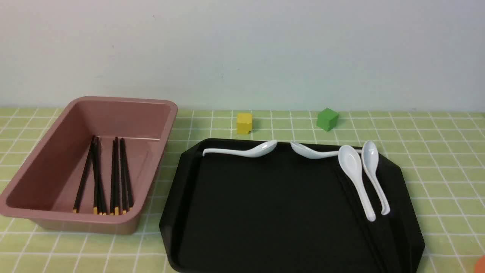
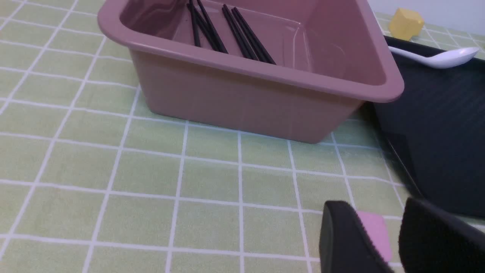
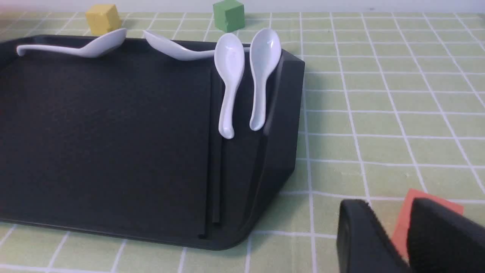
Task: On green tablecloth take chopsticks from black tray and put them in box.
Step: 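Move the gripper over the chopsticks on the black tray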
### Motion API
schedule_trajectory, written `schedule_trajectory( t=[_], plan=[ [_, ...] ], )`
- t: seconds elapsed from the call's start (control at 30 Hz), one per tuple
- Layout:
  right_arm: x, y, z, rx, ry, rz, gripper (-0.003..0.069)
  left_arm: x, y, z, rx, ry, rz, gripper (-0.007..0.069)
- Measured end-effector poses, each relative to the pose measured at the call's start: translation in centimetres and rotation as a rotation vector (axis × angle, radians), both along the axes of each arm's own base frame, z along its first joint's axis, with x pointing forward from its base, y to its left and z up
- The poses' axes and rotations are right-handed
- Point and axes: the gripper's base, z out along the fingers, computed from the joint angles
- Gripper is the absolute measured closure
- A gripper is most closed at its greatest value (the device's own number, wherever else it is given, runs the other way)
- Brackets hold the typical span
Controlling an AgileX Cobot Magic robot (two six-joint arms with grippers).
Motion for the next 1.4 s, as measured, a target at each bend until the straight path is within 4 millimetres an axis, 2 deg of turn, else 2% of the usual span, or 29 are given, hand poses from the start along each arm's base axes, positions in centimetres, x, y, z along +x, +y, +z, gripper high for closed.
schedule_trajectory(
  t=[1.27,1.3,1.4],
  plan=[
    [0.0,-0.02,0.01,-0.002,-0.001,-0.002,0.0421,0.0,0.0,0.0,0.0,0.0,0.0,0.0385],
    [0.01,0.0,0.03,0.012,-0.002,-0.003,0.0421,0.0,0.0,0.0,0.0,0.0,0.0,0.0385],
    [0.02,0.65,0.23,0.371,0.009,-0.029,0.042,0.0,0.0,0.0,0.0,0.0,0.0,0.0385]
  ],
)
